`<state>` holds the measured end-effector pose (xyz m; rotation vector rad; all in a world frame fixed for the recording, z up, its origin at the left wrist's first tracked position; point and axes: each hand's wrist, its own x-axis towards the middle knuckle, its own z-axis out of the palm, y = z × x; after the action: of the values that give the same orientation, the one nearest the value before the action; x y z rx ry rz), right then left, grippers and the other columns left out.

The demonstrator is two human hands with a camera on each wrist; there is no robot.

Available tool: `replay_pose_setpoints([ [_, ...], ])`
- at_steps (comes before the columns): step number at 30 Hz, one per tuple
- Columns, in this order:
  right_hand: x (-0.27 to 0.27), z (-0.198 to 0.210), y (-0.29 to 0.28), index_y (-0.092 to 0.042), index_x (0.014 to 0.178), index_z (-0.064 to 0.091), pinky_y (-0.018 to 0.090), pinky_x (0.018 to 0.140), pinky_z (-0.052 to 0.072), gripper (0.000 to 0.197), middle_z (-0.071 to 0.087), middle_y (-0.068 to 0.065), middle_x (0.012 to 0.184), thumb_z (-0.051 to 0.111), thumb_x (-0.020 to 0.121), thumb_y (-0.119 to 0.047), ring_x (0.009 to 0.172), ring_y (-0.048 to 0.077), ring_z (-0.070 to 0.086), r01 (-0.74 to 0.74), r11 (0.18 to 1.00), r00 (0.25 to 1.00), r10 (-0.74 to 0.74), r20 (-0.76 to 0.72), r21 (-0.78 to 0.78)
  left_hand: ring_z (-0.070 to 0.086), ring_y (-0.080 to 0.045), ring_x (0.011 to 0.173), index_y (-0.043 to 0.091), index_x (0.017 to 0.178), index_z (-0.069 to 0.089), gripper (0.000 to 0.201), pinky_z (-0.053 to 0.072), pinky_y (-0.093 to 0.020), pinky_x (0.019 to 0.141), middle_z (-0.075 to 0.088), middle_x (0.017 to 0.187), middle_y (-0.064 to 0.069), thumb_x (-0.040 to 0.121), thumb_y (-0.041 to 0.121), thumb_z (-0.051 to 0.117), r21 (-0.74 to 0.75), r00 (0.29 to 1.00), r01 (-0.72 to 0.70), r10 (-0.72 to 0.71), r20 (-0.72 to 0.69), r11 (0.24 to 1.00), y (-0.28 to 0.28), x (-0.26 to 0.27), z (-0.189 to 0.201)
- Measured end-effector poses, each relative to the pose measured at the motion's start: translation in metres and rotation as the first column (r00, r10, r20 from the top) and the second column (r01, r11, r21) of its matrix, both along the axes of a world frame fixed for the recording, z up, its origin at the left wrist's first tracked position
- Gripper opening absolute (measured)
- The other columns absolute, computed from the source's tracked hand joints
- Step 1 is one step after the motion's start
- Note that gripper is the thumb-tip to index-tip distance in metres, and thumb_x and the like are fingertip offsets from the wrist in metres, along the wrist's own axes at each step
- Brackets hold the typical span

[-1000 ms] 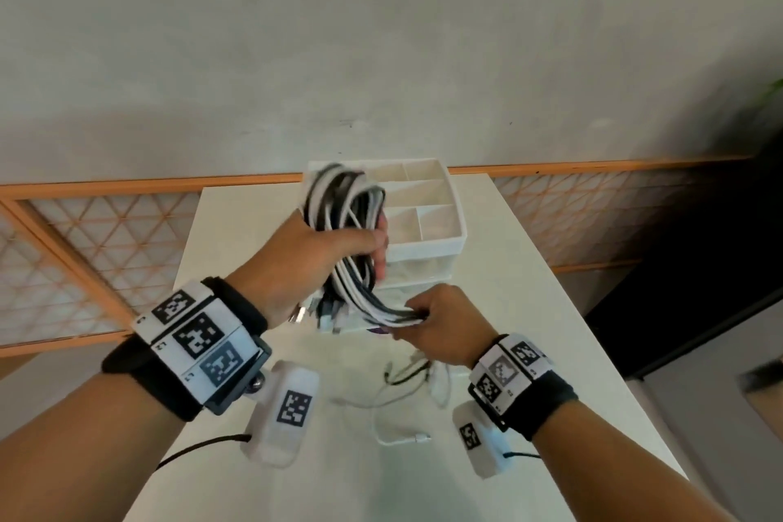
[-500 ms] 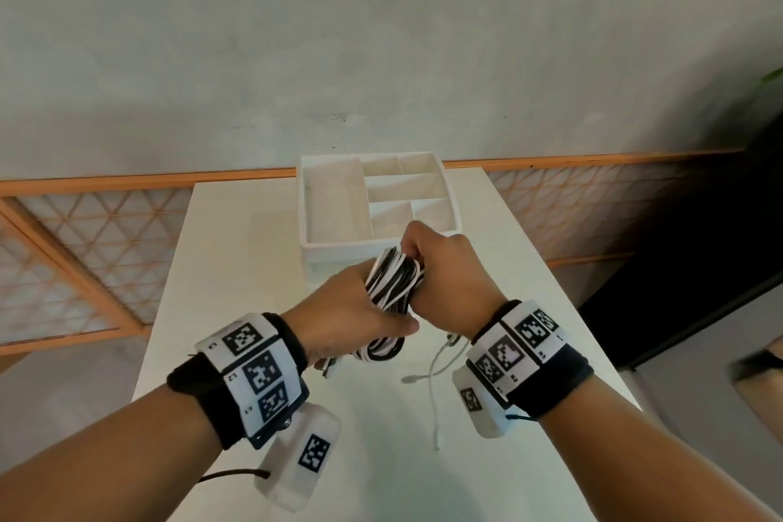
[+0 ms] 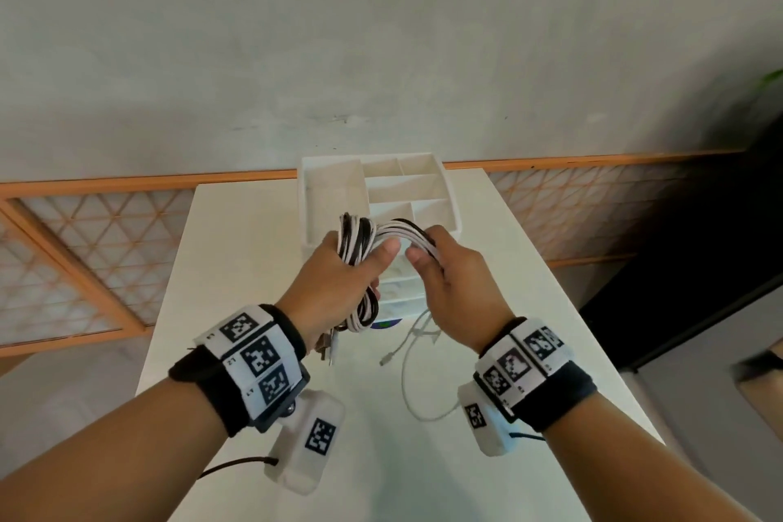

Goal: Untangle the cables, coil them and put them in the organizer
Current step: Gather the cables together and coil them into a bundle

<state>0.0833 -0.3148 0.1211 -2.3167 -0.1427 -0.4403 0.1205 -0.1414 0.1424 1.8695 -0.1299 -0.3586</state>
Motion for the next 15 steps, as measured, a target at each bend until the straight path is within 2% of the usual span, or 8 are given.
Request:
replay_pose_setpoints([
  [2, -0.002, -0.003, 0.015, -0.005, 0.107, 0.051, 0.036, 0.051, 0.041, 0.024, 0.057, 0.001, 0.07, 0.041, 0.099, -0.025, 0.055, 0.026, 0.052, -0.008, 0.996, 0.996, 0.016, 0.087, -0.09, 0.071, -0.018, 0.091, 0.02, 0.12, 0.054, 0.105, 0.058, -0.04, 0.084, 0.07, 0.097, 0.0, 0.047, 0.094, 0.06, -0.017, 1.0, -0.004, 0.004, -0.004, 1.0, -0.004, -0.001, 0.001],
  [4, -0.005, -0.003, 0.031, -0.003, 0.11, 0.05, 0.034, 0.051, 0.04, 0.023, 0.055, -0.001, 0.074, 0.037, 0.096, -0.016, 0.056, 0.022, 0.051, -0.062, 0.992, 0.992, 0.074, 0.103, -0.113, 0.069, -0.017, 0.1, 0.014, 0.127, 0.05, 0.121, 0.057, -0.037, 0.086, 0.07, 0.109, -0.002, 0.037, 0.093, 0.066, -0.09, 0.997, -0.018, 0.011, -0.076, 0.996, -0.009, -0.001, 0.002],
  [5, -0.006, -0.003, 0.038, 0.0, 0.114, 0.05, 0.037, 0.054, 0.045, 0.027, 0.058, 0.003, 0.08, 0.036, 0.095, -0.013, 0.062, 0.022, 0.055, -0.106, 0.99, 0.989, 0.115, 0.097, -0.088, 0.071, -0.018, 0.099, 0.011, 0.128, 0.051, 0.121, 0.058, -0.038, 0.085, 0.072, 0.109, -0.005, 0.037, 0.089, 0.073, -0.168, 0.993, -0.035, 0.015, -0.12, 0.985, -0.012, -0.001, 0.002],
  [7, -0.008, 0.001, 0.045, 0.002, 0.129, 0.047, 0.039, 0.072, 0.054, 0.037, 0.061, 0.011, 0.102, 0.039, 0.094, -0.006, 0.086, 0.023, 0.062, -0.222, 0.975, 0.971, 0.22, 0.091, 0.013, 0.075, -0.019, 0.093, 0.009, 0.124, 0.055, 0.106, 0.06, -0.036, 0.078, 0.075, 0.102, -0.008, 0.047, 0.076, 0.082, -0.292, 0.986, -0.094, 0.049, -0.157, 0.952, -0.016, -0.002, 0.002],
  [8, -0.009, 0.002, 0.044, 0.001, 0.135, 0.044, 0.038, 0.081, 0.054, 0.042, 0.057, 0.012, 0.111, 0.043, 0.092, -0.001, 0.096, 0.023, 0.06, -0.275, 0.96, 0.959, 0.271, 0.08, 0.054, 0.075, -0.02, 0.09, 0.009, 0.121, 0.058, 0.094, 0.06, -0.035, 0.073, 0.076, 0.099, -0.008, 0.053, 0.069, 0.083, -0.305, 0.986, -0.13, 0.089, -0.144, 0.944, -0.015, -0.001, 0.004],
  [10, -0.012, 0.002, 0.039, -0.002, 0.142, 0.041, 0.029, 0.09, 0.05, 0.053, 0.048, 0.009, 0.116, 0.053, 0.091, 0.001, 0.104, 0.016, 0.054, -0.308, 0.947, 0.951, 0.307, 0.026, 0.095, 0.076, -0.023, 0.087, 0.013, 0.116, 0.063, 0.069, 0.061, -0.038, 0.071, 0.076, 0.097, -0.008, 0.065, 0.056, 0.082, -0.313, 0.977, -0.205, 0.174, -0.125, 0.927, -0.01, 0.002, 0.006],
  [12, -0.013, -0.001, 0.035, -0.002, 0.141, 0.046, 0.013, 0.087, 0.044, 0.05, 0.045, 0.006, 0.116, 0.06, 0.094, -0.005, 0.096, 0.002, 0.05, -0.266, 0.958, 0.964, 0.266, 0.018, 0.105, 0.075, -0.027, 0.087, 0.013, 0.112, 0.065, 0.05, 0.061, -0.042, 0.074, 0.075, 0.095, -0.009, 0.074, 0.042, 0.08, -0.357, 0.968, -0.248, 0.216, -0.128, 0.901, -0.007, 0.006, 0.007],
  [15, -0.009, -0.002, 0.04, 0.003, 0.108, 0.064, 0.012, 0.074, 0.042, 0.017, 0.048, 0.01, 0.107, 0.062, 0.091, 0.0, 0.083, 0.004, 0.047, -0.248, 0.964, 0.965, 0.238, 0.105, 0.092, 0.075, -0.025, 0.083, 0.008, 0.11, 0.064, 0.045, 0.06, -0.036, 0.064, 0.074, 0.091, -0.01, 0.075, 0.029, 0.082, -0.355, 0.983, -0.181, 0.168, -0.069, 0.917, -0.006, 0.004, 0.01],
])
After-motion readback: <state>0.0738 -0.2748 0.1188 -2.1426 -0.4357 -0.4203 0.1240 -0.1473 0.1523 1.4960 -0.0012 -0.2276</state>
